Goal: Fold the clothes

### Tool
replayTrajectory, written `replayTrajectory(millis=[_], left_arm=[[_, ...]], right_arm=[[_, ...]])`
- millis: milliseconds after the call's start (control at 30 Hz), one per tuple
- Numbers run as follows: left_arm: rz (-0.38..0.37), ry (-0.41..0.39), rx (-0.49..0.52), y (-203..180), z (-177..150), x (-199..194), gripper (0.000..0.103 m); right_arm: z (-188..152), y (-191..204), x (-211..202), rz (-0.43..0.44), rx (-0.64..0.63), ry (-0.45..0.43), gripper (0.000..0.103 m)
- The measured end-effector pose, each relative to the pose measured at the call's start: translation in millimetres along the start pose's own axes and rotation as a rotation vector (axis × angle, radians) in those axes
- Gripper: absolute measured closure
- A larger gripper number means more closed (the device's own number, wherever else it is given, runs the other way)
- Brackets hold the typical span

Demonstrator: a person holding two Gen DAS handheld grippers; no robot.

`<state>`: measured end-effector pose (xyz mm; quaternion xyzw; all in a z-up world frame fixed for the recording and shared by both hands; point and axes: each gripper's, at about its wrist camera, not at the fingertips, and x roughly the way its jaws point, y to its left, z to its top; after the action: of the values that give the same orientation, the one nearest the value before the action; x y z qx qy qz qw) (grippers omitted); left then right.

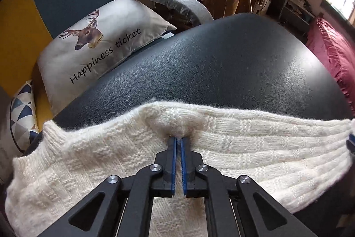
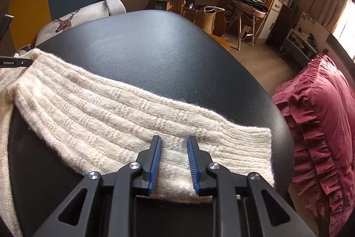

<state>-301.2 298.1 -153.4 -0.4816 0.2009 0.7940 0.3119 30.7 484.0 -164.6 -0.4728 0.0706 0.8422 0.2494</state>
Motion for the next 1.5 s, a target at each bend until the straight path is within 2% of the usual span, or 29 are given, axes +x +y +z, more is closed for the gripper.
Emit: replayTrajectory(millis=[33,133,233,333,400,467,600,700,733,800,867,900,933,1000,1033,1133,1233,1300,1367,1467,1500], left_arm=[[-0.003,0.007,-0.011,1.4,0.5,-1.8,0.098],[-0.085,-0.007,-0.093,14.8,-5.4,-23.3,0.097],[-0.213,-0.088,-0.090,12.8,-27.2,-74.3,0.097],[-0.316,-0.102,0.024,-15.9,-65.9,-117.6,0.097],[-0.345,-0.050,0.125,-43.9,-92.3,-129.5,0.093],[-0.345,0.014,0.186,-68.5,-112.8,-126.5,0.093],[-0.297,0.119,0.169,-84.7,-128.9,-97.7,0.090],[-0.258,0.149,0.175,-94.0,-134.1,-83.3,0.078],[-0.232,0.158,0.191,-98.5,-135.0,-77.8,0.069],[-0.193,0.167,0.203,-106.1,-139.0,-69.6,0.063],[-0.173,0.166,0.222,-115.0,-142.6,-66.8,0.052],[-0.165,0.164,0.213,-117.2,-143.6,-66.1,0.051],[-0.157,0.161,0.205,-119.4,-144.5,-65.4,0.053],[-0.195,0.160,0.180,-119.5,-144.4,-65.0,0.075],[-0.219,0.168,0.158,-117.9,-143.8,-64.8,0.092],[-0.221,0.126,0.138,-118.8,-148.1,-70.7,0.094],[-0.302,0.037,0.080,-113.7,-154.0,-95.2,0.094],[-0.353,-0.014,0.078,-112.9,-161.5,-115.7,0.094],[-0.382,0.004,0.093,-115.2,-170.8,-116.2,0.094],[-0.390,0.093,0.091,-106.4,-178.7,-87.1,0.094],[-0.392,0.100,0.085,-106.0,-179.6,-81.4,0.094]], right_arm=[[0.0,0.6,0.2,-0.004,-0.002,0.002,0.080],[1.1,0.7,1.0,-0.002,0.001,0.013,0.079],[2.7,1.2,2.5,-0.002,-0.001,0.021,0.078],[4.0,4.0,3.0,-0.019,0.000,0.023,0.078],[3.1,6.2,2.8,-0.032,-0.001,0.021,0.078],[1.5,6.8,2.0,-0.038,0.003,0.018,0.078],[-2.6,2.0,0.6,-0.013,0.029,0.012,0.078],[-4.8,0.6,-0.4,-0.001,0.031,0.008,0.078],[-5.2,0.5,-0.7,0.001,0.029,0.006,0.078],[-6.0,0.4,-1.8,0.004,0.026,0.003,0.078],[-7.1,0.2,-3.0,0.008,0.024,-0.003,0.077],[-7.6,-0.2,-3.6,0.011,0.025,-0.007,0.077],[-7.9,-0.8,-3.7,0.014,0.026,-0.010,0.077],[-8.8,-2.7,-3.6,0.019,0.029,-0.016,0.077],[-8.8,-3.4,-3.8,0.019,0.029,-0.019,0.077],[-8.0,-3.3,-4.0,0.018,0.024,-0.022,0.077],[-6.8,-3.3,-3.8,0.019,0.018,-0.022,0.077],[-6.8,-4.0,-3.7,0.021,0.016,-0.021,0.077],[-7.6,-3.8,-3.8,0.019,0.016,-0.023,0.077],[-6.8,-1.3,-3.7,0.004,0.011,-0.022,0.077],[-6.5,-1.0,-3.7,0.001,0.010,-0.021,0.077]])
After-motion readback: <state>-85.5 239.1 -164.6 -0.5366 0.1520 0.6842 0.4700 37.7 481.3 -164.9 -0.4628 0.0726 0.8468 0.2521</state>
